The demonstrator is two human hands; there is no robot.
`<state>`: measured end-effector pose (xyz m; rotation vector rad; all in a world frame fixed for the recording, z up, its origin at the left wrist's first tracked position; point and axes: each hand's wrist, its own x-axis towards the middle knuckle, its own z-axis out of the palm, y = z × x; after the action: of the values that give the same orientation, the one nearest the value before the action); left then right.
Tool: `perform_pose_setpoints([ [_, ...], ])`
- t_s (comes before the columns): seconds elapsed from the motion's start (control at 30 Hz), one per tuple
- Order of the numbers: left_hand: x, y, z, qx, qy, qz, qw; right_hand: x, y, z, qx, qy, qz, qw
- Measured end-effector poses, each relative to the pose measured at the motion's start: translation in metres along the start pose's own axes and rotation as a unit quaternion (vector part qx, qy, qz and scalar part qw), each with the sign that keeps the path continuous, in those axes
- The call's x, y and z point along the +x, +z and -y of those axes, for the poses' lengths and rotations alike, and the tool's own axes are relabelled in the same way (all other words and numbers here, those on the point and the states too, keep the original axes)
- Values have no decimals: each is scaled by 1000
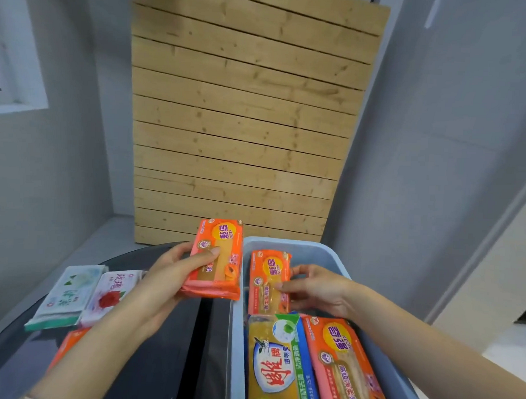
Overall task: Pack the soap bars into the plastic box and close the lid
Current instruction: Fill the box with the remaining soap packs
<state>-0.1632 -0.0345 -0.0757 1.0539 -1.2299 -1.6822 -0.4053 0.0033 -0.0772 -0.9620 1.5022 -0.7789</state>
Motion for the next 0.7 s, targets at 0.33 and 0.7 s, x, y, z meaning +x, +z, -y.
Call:
perform_pose_setpoints([
  [0.33,3,-1,-1,2,0,-6,1000,17,-7,4,11,78,90,993],
  [0.7,0,0,-2,6,-12,-14,1000,8,1,5,-16,57,53,997],
])
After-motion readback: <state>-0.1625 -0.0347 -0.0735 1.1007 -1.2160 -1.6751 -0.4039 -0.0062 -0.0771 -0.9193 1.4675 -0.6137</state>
